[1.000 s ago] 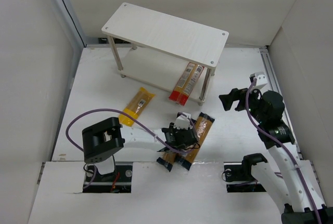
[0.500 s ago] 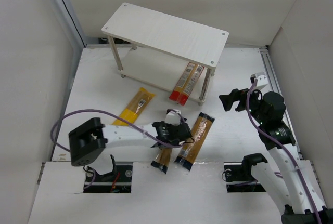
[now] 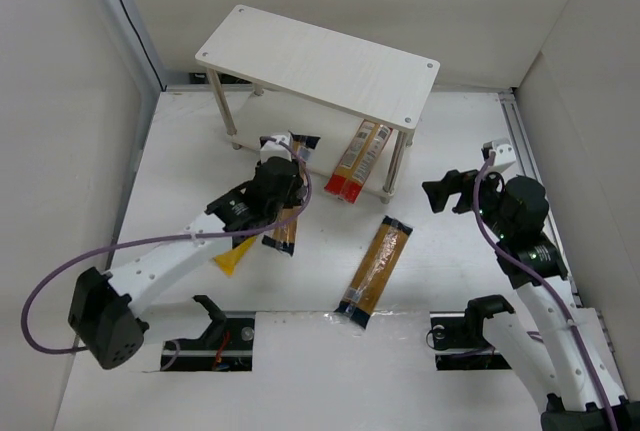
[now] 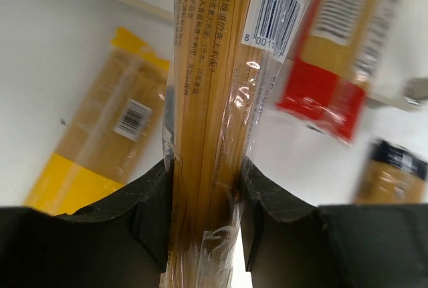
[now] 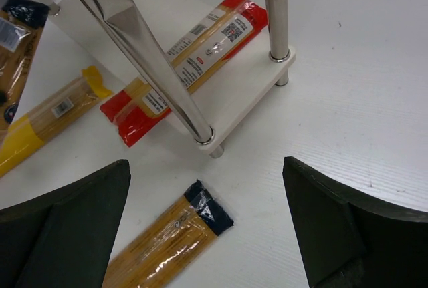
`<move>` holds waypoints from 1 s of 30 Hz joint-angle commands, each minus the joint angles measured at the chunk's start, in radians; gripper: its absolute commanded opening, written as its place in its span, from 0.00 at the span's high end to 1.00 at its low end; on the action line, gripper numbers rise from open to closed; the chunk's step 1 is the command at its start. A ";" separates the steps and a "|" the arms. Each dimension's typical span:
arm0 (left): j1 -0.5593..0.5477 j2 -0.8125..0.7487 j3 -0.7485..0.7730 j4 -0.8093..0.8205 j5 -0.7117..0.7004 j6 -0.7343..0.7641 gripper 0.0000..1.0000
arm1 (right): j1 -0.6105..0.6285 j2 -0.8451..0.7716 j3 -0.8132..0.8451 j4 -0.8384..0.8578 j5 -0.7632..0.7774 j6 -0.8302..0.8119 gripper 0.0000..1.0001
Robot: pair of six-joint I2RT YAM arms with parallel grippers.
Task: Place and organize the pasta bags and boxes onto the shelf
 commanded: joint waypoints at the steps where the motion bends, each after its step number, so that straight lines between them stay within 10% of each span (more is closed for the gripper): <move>1: 0.117 0.087 0.121 0.198 0.074 0.159 1.00 | 0.011 0.012 0.017 0.043 0.019 -0.017 0.00; 16: 0.324 0.555 0.437 0.506 0.336 0.345 1.00 | 0.011 0.052 0.026 0.043 0.058 -0.017 0.00; 25: 0.353 0.827 0.749 0.352 0.390 0.334 0.99 | 0.011 0.061 0.035 0.033 0.083 -0.017 0.00; 27: 0.353 0.898 0.856 0.269 0.364 0.307 0.51 | 0.011 0.061 0.035 0.033 0.083 -0.017 0.00; 30: 0.363 0.924 0.895 0.177 0.353 0.280 0.43 | 0.011 0.052 0.035 0.033 0.083 -0.017 0.00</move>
